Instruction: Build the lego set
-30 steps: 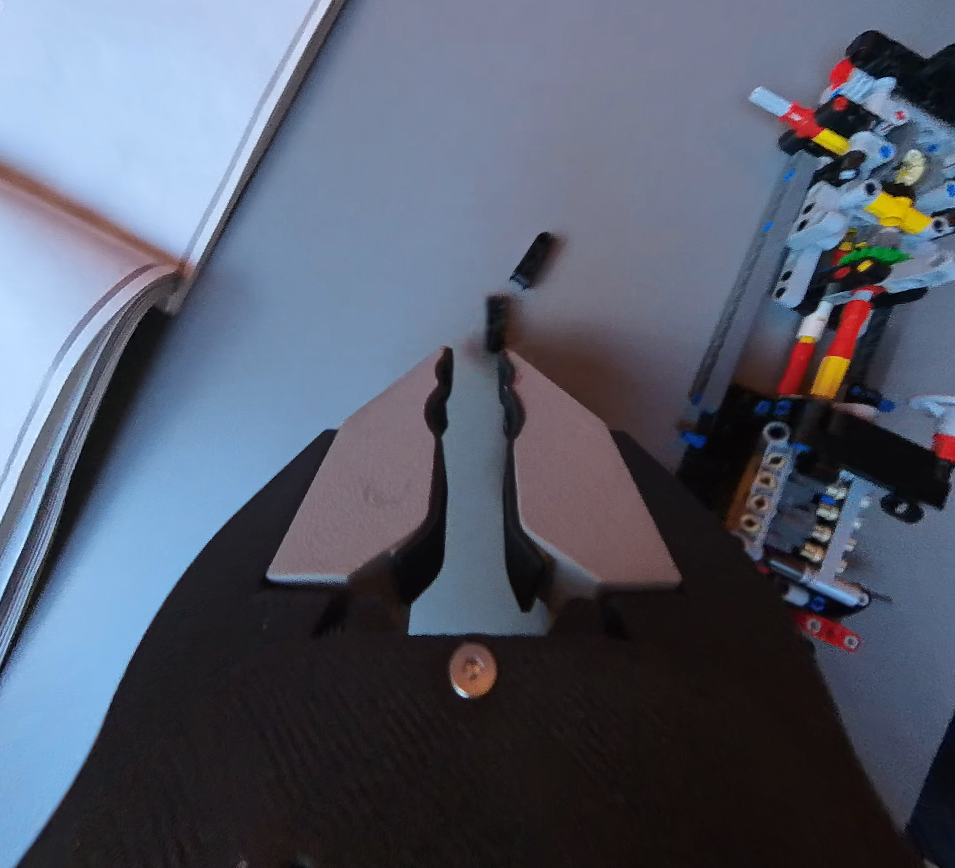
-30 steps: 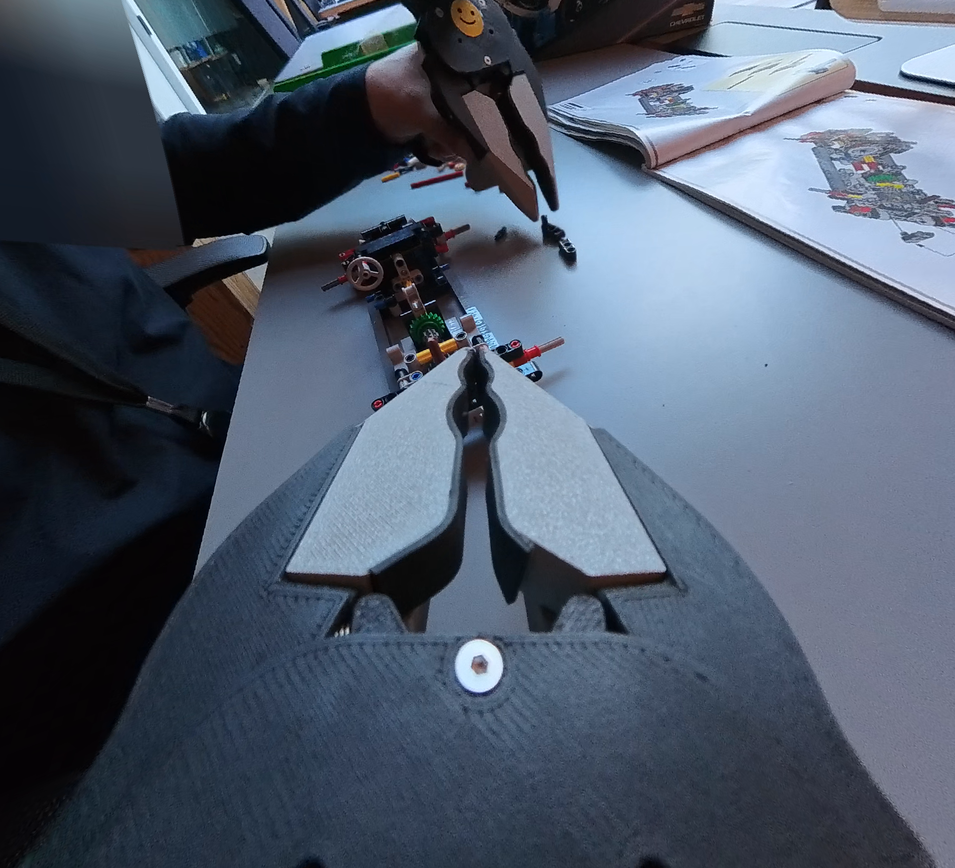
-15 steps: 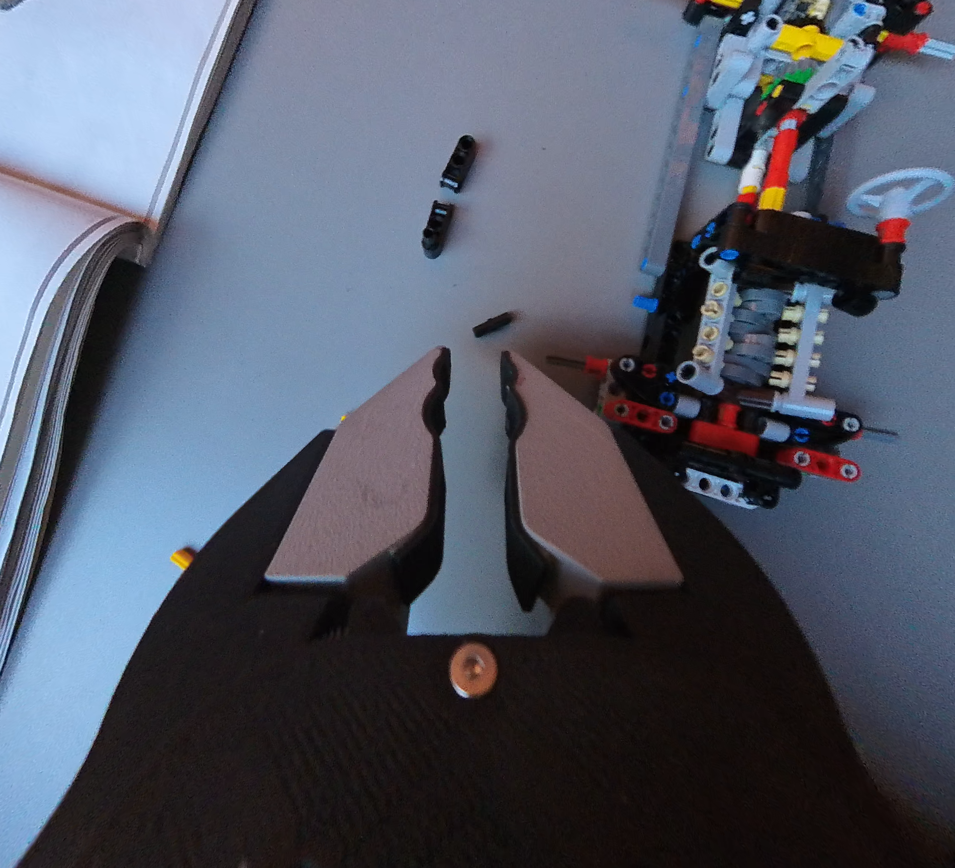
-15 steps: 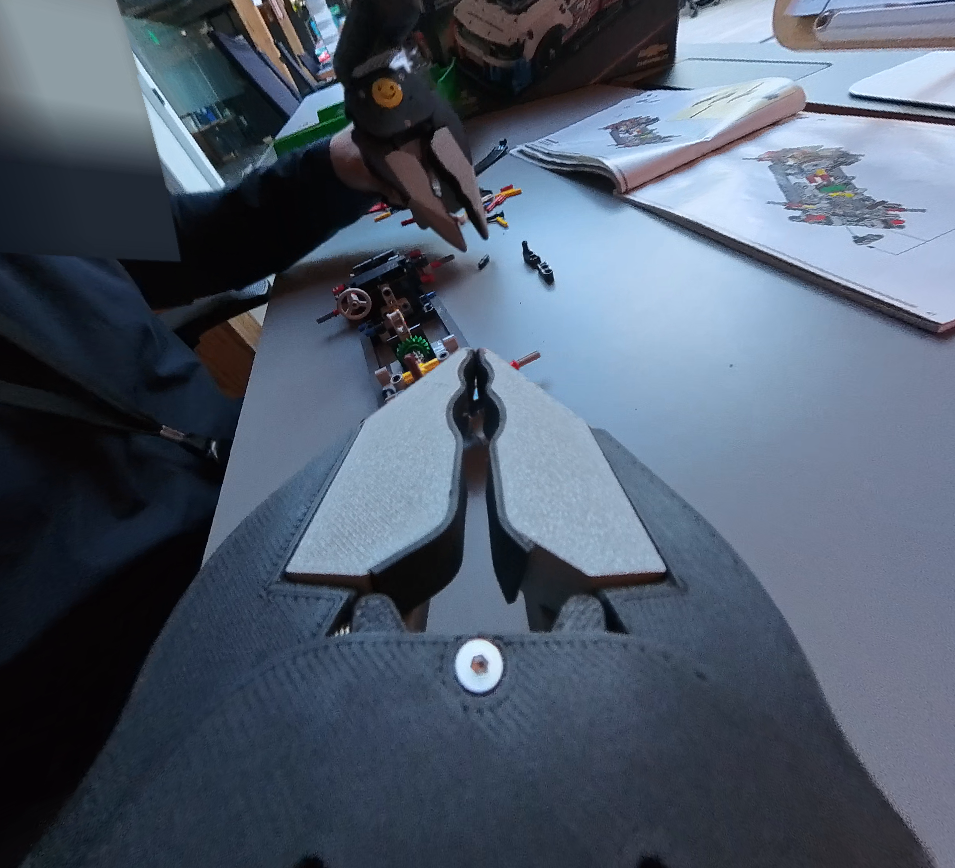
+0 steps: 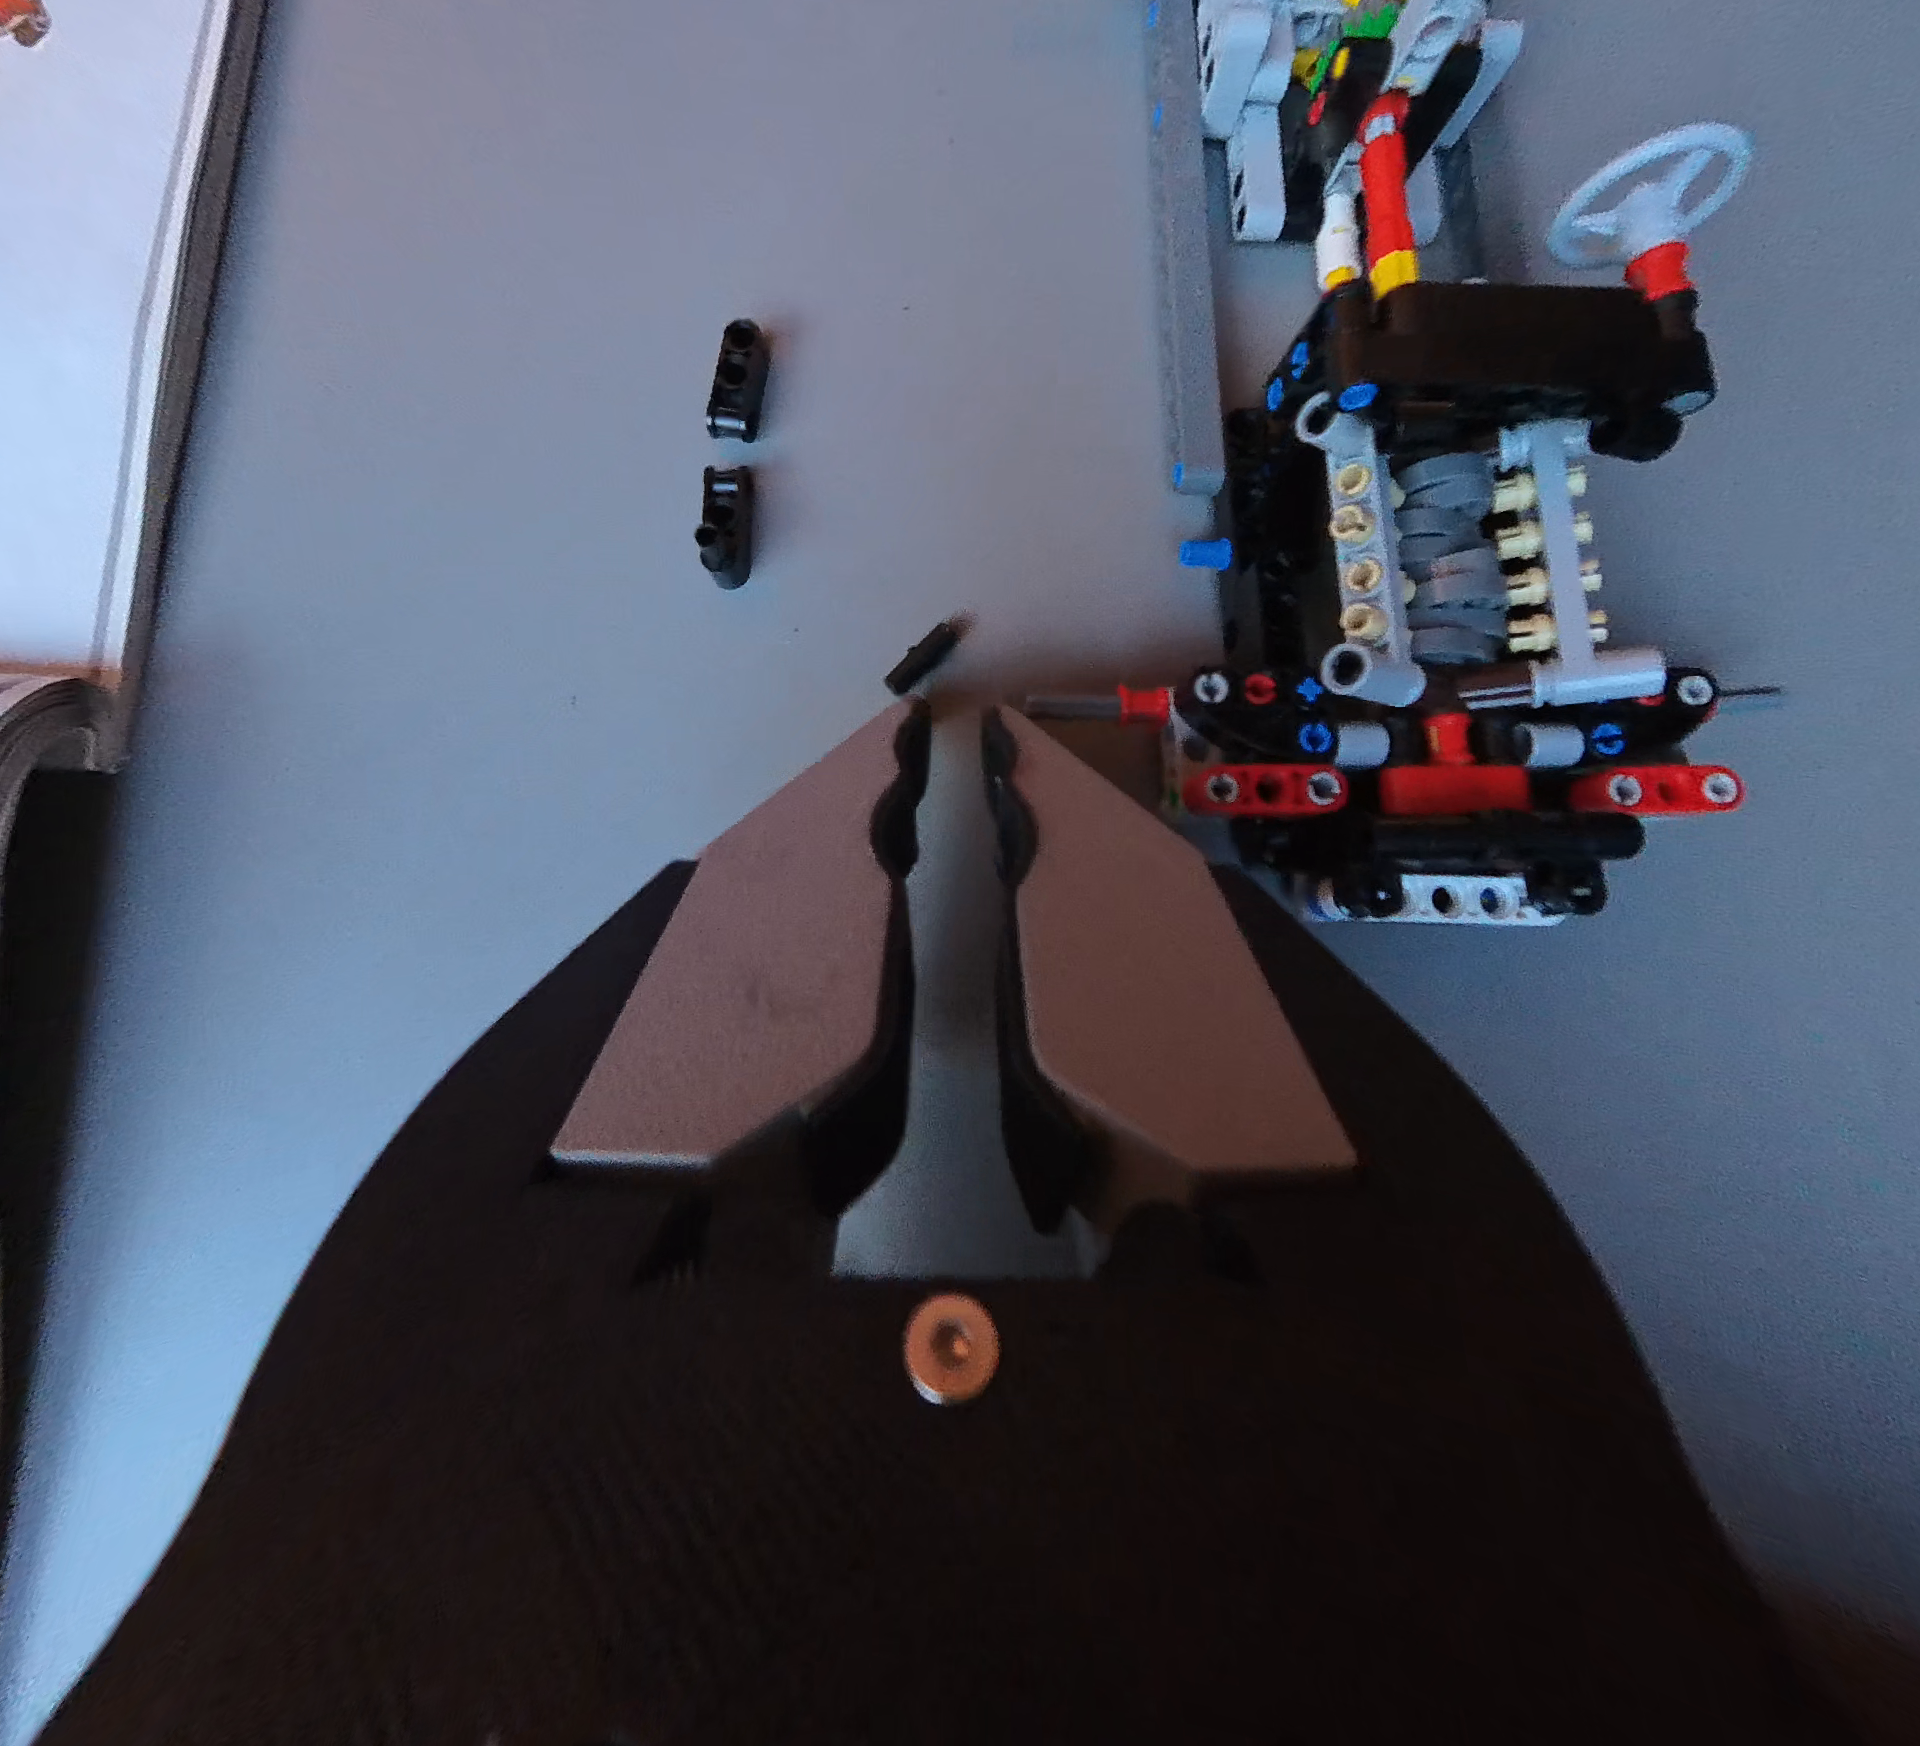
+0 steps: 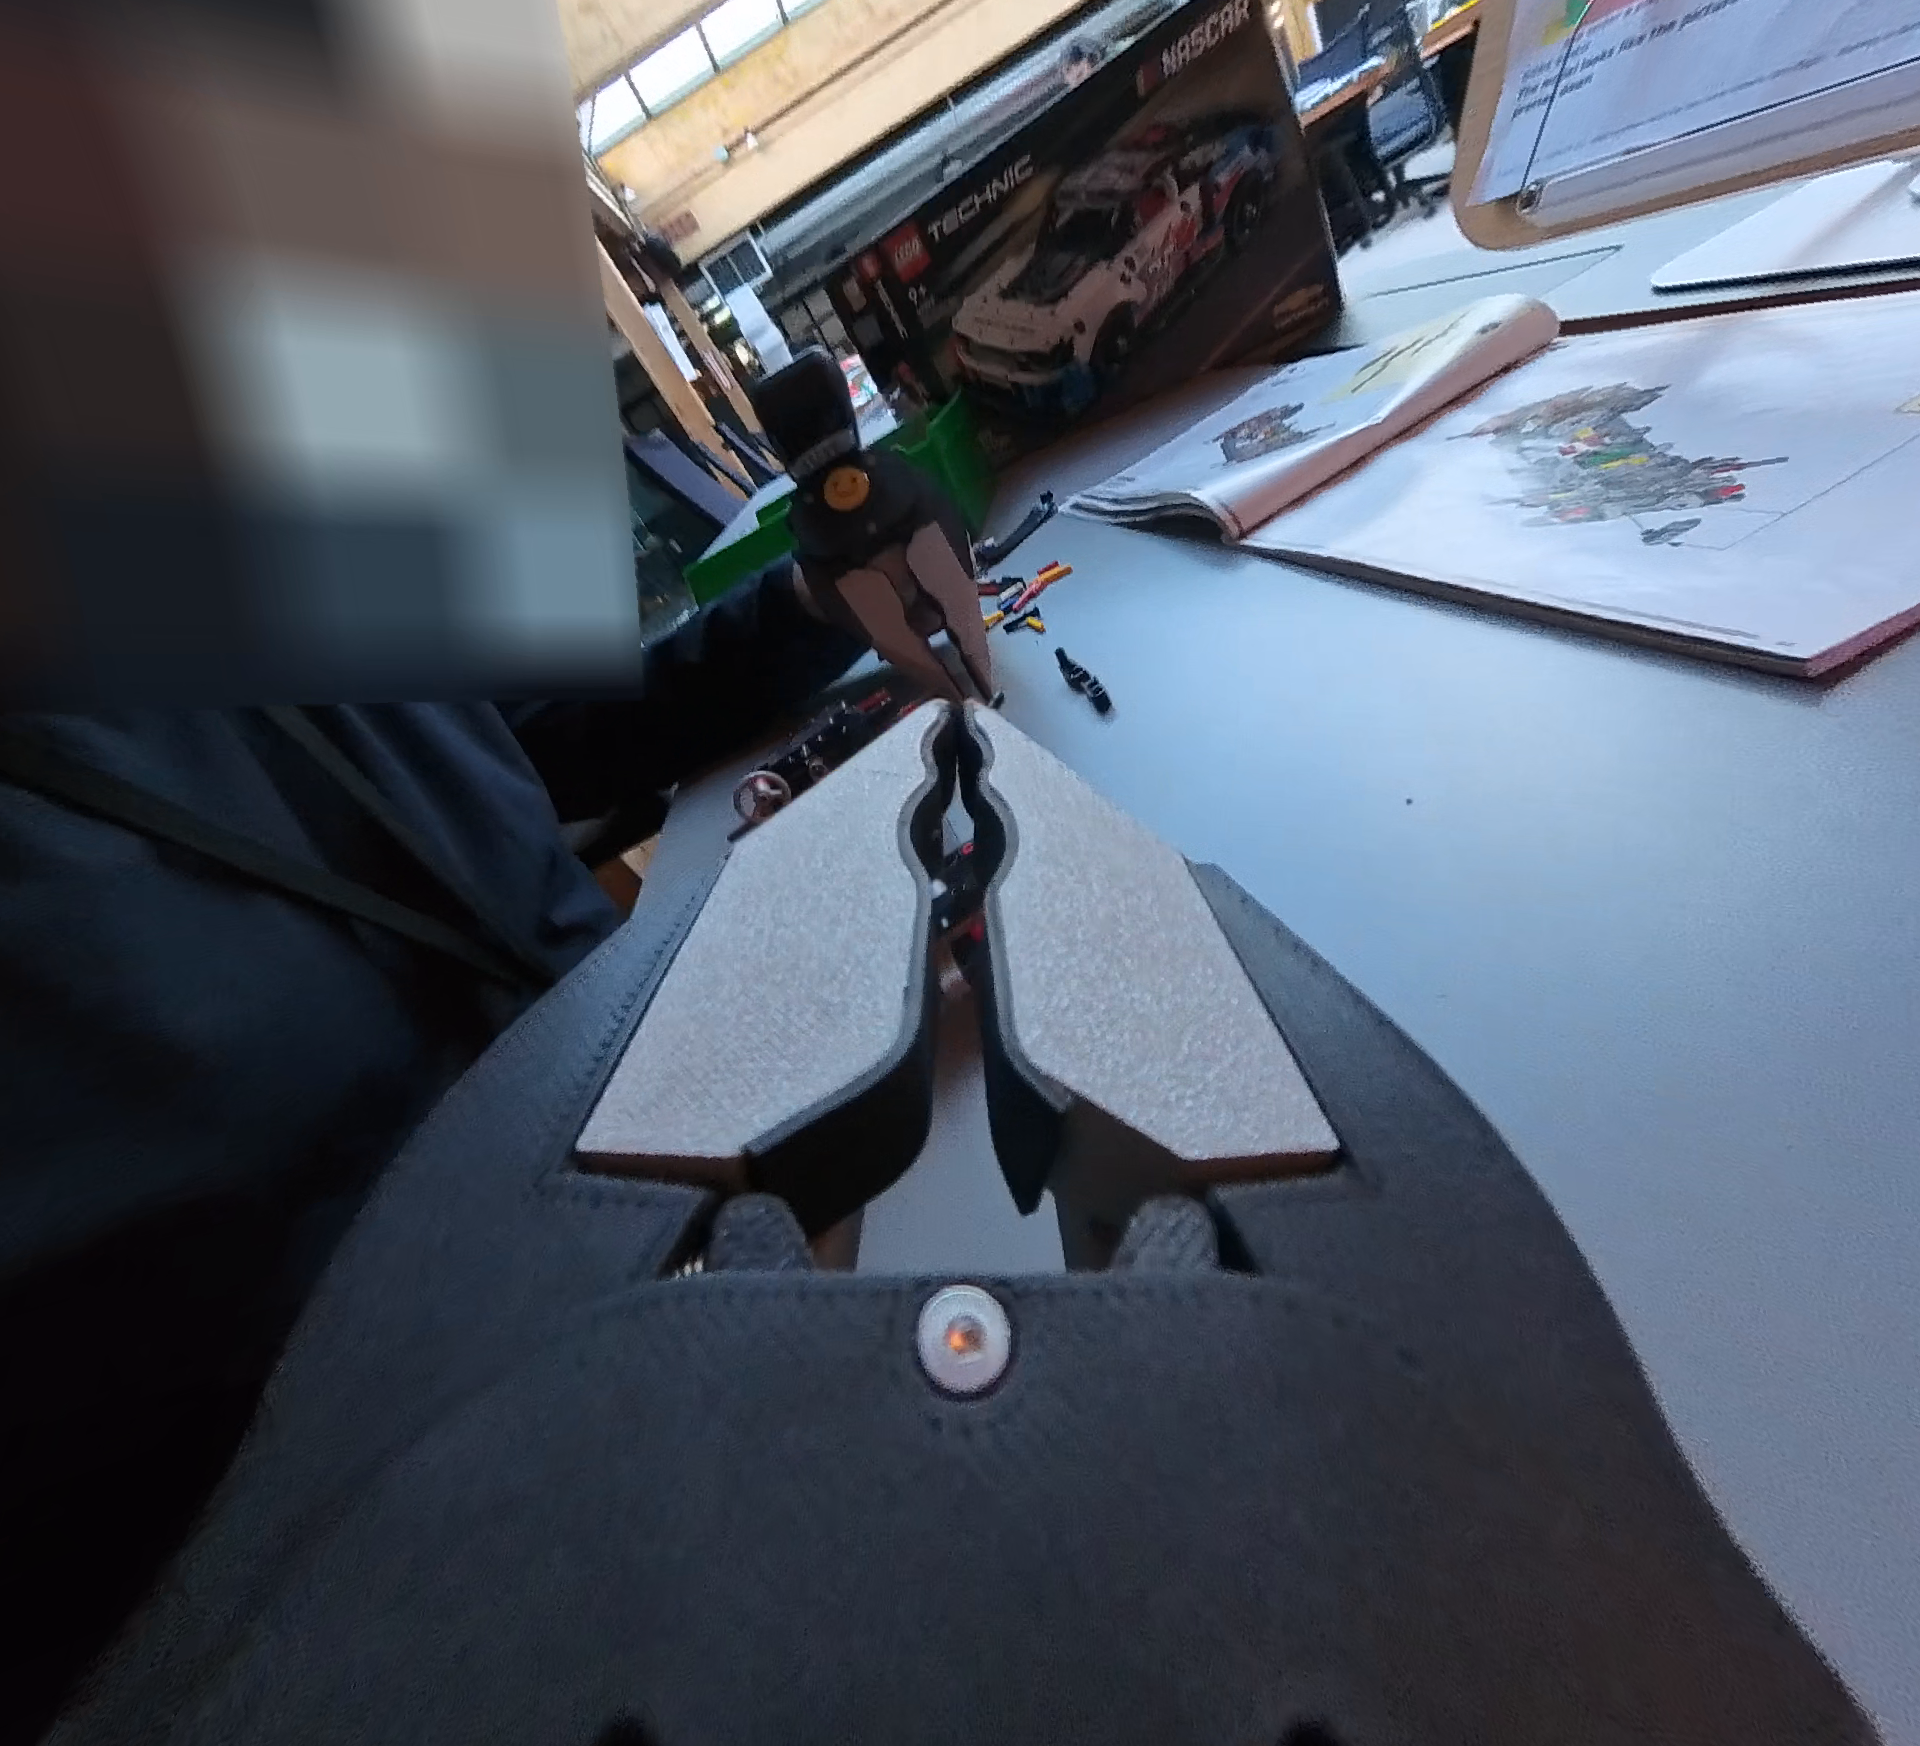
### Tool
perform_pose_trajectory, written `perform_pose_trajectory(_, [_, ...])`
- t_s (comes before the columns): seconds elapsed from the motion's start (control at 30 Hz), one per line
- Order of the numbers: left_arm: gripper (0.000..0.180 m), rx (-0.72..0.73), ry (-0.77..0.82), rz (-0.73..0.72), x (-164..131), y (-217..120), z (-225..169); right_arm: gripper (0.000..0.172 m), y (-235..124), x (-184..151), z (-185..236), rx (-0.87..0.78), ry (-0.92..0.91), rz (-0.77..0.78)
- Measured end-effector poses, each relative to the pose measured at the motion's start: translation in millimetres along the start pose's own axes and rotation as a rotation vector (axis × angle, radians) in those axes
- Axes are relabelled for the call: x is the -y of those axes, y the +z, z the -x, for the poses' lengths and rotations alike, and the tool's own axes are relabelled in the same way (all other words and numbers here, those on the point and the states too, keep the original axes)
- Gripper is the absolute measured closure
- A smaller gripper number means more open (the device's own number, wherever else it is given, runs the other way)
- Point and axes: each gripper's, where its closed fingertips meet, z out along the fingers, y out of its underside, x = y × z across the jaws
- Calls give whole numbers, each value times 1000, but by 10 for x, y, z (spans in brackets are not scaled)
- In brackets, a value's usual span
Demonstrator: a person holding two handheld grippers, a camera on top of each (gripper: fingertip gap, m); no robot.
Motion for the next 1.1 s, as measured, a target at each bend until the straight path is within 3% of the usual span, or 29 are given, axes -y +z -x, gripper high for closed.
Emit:
perform_pose_trajectory(0.1, [180,-36,-49,-43,29,27,4,172,-21,63,-46,11,19,-34])
perform_pose_trajectory(0.6, [180,-79,-144,-78,58,44,27,171,104,37,-102,51,29,28])
perform_pose_trajectory(1.1, [160,-11,-80,-84,63,31,91,169,148,-9,-107,42,8,73])
